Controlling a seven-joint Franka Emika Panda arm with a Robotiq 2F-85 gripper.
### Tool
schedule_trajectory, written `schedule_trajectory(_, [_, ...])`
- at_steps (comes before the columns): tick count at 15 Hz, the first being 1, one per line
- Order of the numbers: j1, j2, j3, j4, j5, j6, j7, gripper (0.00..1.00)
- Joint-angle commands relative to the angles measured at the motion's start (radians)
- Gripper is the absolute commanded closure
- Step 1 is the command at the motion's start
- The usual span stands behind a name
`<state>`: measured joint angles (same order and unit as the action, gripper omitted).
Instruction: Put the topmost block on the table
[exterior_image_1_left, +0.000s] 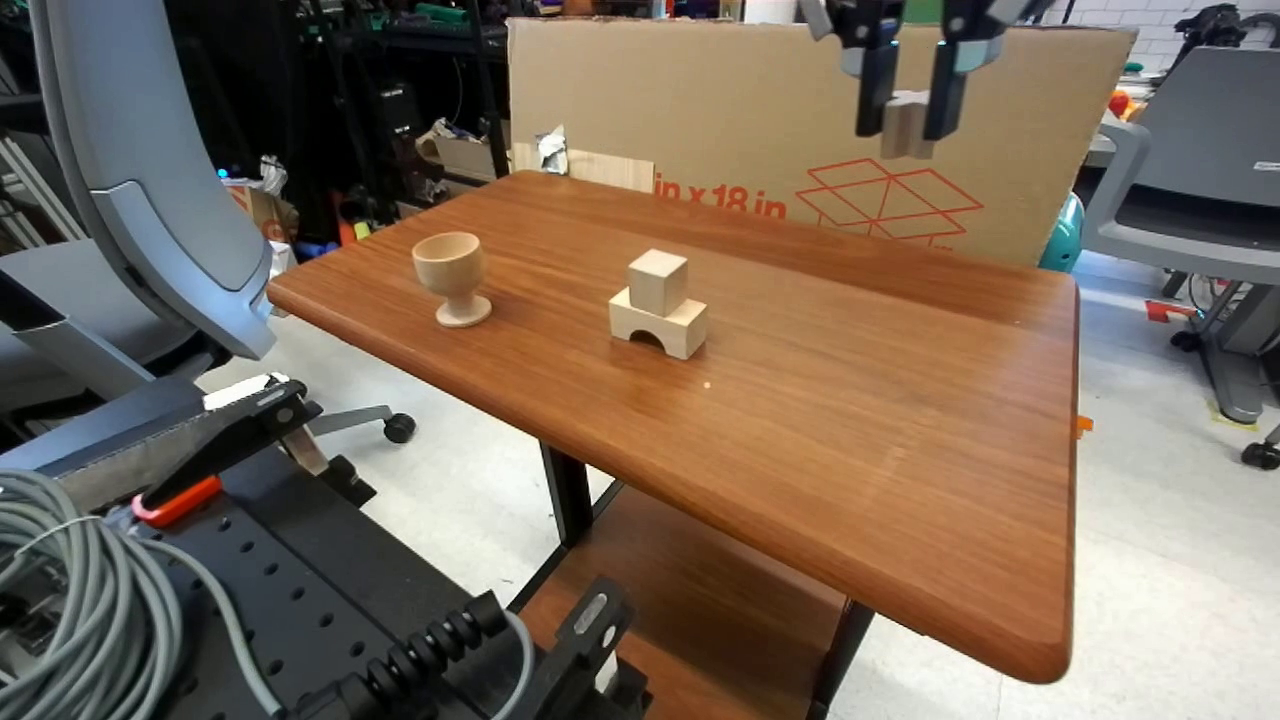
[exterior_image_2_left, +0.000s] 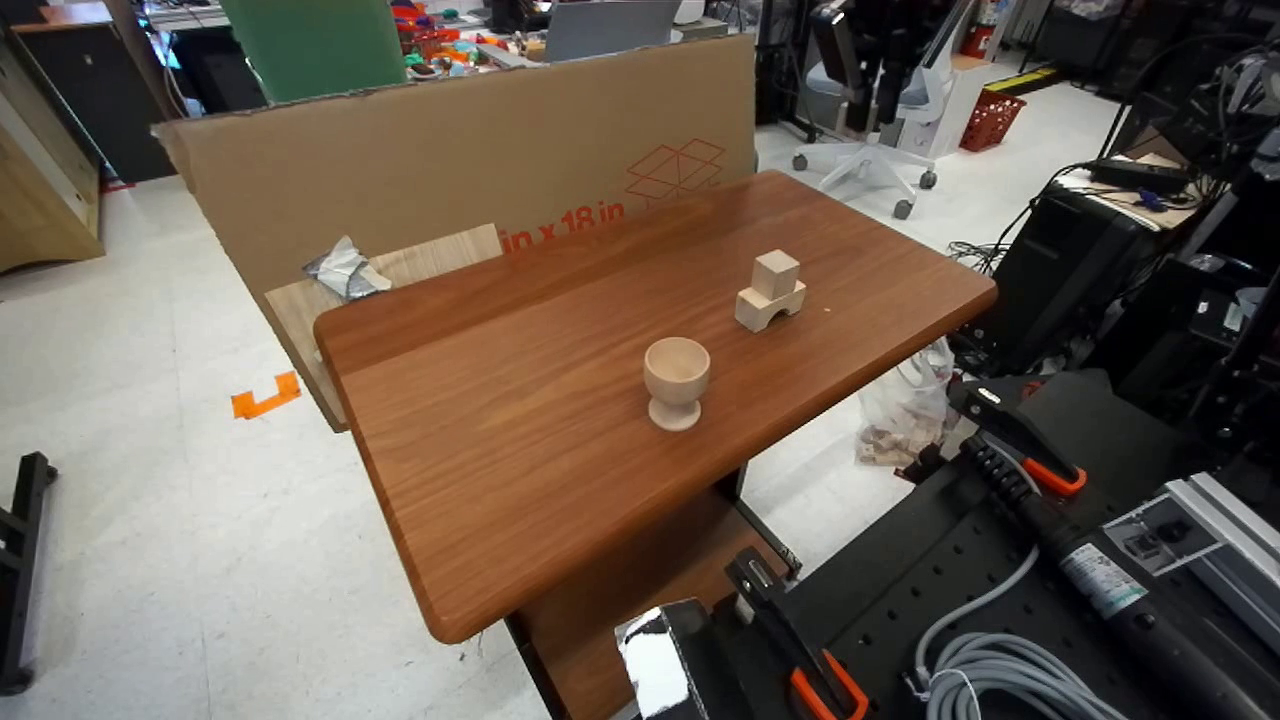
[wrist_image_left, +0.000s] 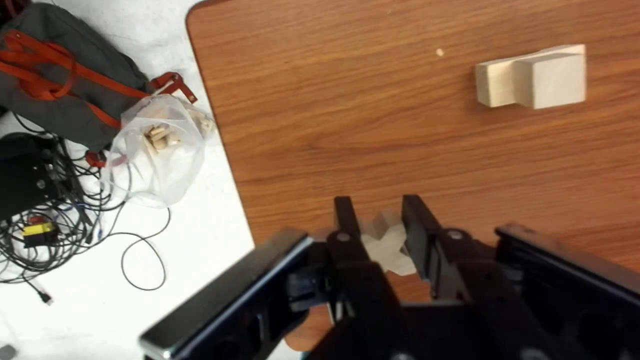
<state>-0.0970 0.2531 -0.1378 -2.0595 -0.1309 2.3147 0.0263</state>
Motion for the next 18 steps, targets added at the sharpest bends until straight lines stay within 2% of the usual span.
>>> schedule_trajectory(1, [-0.045, 0.112, -0.038, 0.114, -0.015, -0.068, -0.001, 0.93])
schedule_trajectory(5, [-0.073, 0.227, -0.062, 0.177, -0.013, -0.108, 0.013, 0.93])
schedule_trajectory(9, [-0.072, 0.311, -0.059, 0.212, -0.012, -0.124, 0.013, 0.93])
schedule_trajectory(18, [-0.071, 0.379, -0.031, 0.267, 0.010, -0.207, 0.007, 0.93])
